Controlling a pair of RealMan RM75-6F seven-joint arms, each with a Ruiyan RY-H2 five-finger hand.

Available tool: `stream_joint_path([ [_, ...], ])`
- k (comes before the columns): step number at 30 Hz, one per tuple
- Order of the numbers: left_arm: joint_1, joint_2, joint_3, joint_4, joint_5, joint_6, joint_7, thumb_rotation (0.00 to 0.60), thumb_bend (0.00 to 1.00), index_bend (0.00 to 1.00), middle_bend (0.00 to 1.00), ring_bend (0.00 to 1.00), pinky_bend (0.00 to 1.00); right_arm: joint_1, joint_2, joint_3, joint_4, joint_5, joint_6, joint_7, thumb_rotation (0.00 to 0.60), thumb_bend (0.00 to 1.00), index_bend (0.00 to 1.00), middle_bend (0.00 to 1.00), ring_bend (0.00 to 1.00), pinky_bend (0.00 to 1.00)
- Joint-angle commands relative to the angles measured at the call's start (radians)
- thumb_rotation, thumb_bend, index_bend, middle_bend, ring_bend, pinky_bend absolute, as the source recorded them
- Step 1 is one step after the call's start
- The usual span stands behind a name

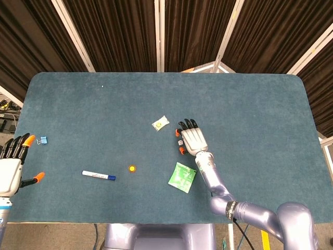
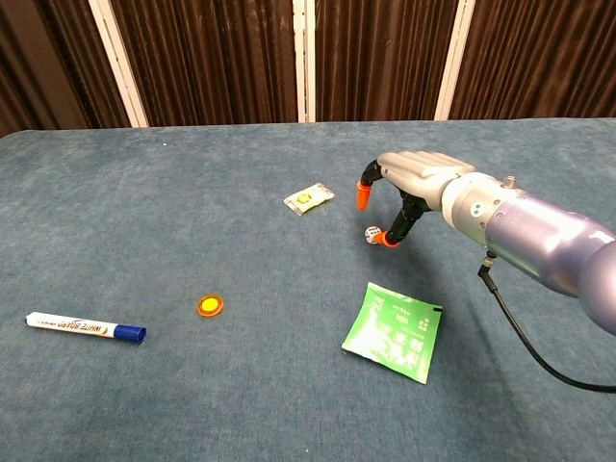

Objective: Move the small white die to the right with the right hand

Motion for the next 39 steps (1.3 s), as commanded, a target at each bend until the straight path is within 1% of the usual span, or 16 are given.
stream_joint_path([
  [1,0.000,0.000,0.000,0.000,0.002,0.002,0.000,0.600,0.00,0.00,0.00,0.00,0.00,0.006,-0.007,-0.001,0.013,0.020,-0.003,-0.009,0.600,0.20,0.43,0.15,0.00,0.00],
  [10,-0.001,0.000,0.002,-0.007,0.005,0.003,0.006,0.600,0.00,0.00,0.00,0.00,0.00,0.015,-0.023,-0.010,0.040,0.040,0.001,-0.002,0.600,0.20,0.47,0.18,0.00,0.00],
  [20,-0.002,0.002,0.001,-0.005,0.002,0.004,0.000,0.600,0.00,0.00,0.00,0.00,0.00,0.041,-0.061,-0.014,0.117,0.055,-0.015,0.009,0.600,0.20,0.46,0.18,0.00,0.00],
  [26,-0.003,0.002,0.000,-0.003,0.001,0.003,-0.003,0.600,0.00,0.00,0.00,0.00,0.00,0.049,-0.072,-0.018,0.139,0.062,-0.021,0.006,0.600,0.23,0.50,0.19,0.00,0.00],
  [31,-0.005,0.001,0.000,-0.002,-0.001,0.000,-0.003,0.600,0.00,0.00,0.00,0.00,0.00,0.052,-0.080,-0.022,0.140,0.043,-0.008,0.024,0.600,0.32,0.58,0.24,0.00,0.00],
  [33,-0.006,0.001,0.000,-0.002,0.000,0.000,-0.003,0.600,0.00,0.00,0.00,0.00,0.00,0.053,-0.085,-0.023,0.139,0.035,0.001,0.026,0.600,0.35,0.60,0.25,0.00,0.00],
  [39,-0.006,0.000,0.000,0.001,-0.004,-0.001,-0.005,0.600,0.00,0.00,0.00,0.00,0.00,0.046,-0.067,-0.022,0.096,0.011,0.037,0.033,0.600,0.36,0.60,0.26,0.00,0.00],
])
